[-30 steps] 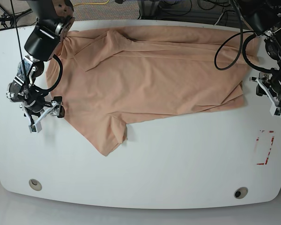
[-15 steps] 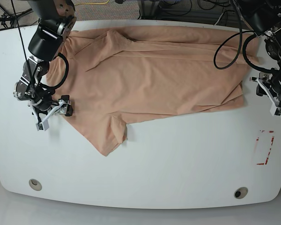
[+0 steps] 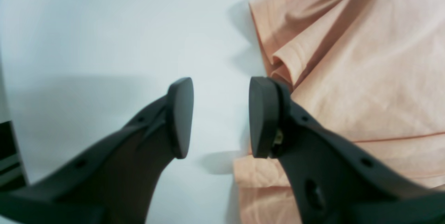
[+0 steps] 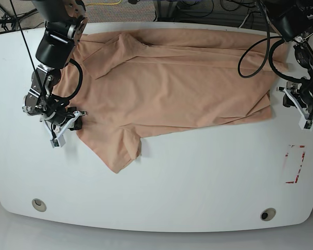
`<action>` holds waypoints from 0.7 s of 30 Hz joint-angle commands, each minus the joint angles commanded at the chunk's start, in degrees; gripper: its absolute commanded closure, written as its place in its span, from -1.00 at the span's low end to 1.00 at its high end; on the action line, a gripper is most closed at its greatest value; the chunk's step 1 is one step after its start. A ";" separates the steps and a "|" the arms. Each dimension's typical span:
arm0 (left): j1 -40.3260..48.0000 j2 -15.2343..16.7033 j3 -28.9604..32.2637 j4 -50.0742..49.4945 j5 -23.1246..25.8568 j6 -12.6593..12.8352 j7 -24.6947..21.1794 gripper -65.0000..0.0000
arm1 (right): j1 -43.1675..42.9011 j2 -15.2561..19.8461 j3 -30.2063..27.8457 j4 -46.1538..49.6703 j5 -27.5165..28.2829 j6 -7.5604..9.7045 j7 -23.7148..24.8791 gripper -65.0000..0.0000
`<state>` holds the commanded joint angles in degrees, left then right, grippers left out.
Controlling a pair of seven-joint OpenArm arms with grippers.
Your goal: Fold the T-shirt properly
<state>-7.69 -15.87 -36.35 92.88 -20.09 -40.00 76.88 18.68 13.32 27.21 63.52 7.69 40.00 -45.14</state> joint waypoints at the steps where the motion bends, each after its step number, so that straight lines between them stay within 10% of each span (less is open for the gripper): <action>1: -0.53 0.00 -0.09 -1.23 0.00 0.00 0.00 0.00 | 0.00 0.00 -0.09 0.00 0.00 0.00 0.00 1.00; 21: -8.18 0.00 0.09 -24.26 -0.09 0.00 -7.03 -0.20 | -0.09 0.00 -0.09 0.09 0.09 0.00 0.00 1.00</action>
<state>-15.87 -15.87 -36.26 68.62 -20.18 -40.00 69.85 18.59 13.32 27.12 63.60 7.78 40.00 -45.14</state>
